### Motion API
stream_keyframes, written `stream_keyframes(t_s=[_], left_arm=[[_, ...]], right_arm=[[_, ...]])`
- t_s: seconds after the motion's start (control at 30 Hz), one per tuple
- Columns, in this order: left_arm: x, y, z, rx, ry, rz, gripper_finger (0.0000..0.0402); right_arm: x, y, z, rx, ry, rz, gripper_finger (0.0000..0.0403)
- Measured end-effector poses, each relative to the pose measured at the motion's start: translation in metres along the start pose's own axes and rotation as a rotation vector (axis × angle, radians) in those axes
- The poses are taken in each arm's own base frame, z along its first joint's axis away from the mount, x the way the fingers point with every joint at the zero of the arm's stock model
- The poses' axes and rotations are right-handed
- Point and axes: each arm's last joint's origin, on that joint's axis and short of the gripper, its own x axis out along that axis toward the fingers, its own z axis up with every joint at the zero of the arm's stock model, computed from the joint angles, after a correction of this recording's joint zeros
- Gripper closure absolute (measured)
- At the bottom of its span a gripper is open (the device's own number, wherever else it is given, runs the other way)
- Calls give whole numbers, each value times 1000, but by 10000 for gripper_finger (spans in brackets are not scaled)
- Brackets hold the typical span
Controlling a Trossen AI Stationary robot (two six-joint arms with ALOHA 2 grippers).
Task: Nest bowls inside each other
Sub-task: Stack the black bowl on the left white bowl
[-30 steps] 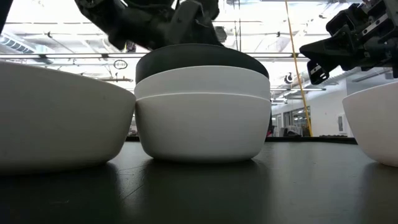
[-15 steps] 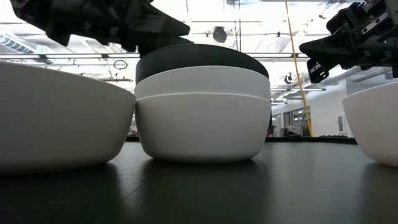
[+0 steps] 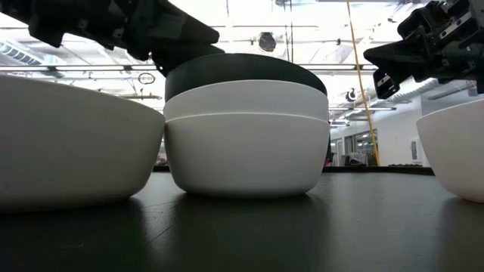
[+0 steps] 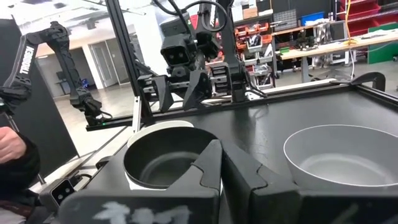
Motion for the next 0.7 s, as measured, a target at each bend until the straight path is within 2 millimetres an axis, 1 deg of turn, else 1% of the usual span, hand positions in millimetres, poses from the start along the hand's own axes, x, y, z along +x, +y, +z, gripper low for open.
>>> stream_keyframes(t_s=[0.13,0.3,0.7], left_arm=[[-4,1,-11,-28,22,15,215],[-9,-1,-19,-59,9,13,215],[-12,-16,-26,-62,33,-10,215]], right_arm=[[0,0,0,0,0,0,403],[0,0,0,0,0,0,403],[0,0,0,-4,-5,0,403]])
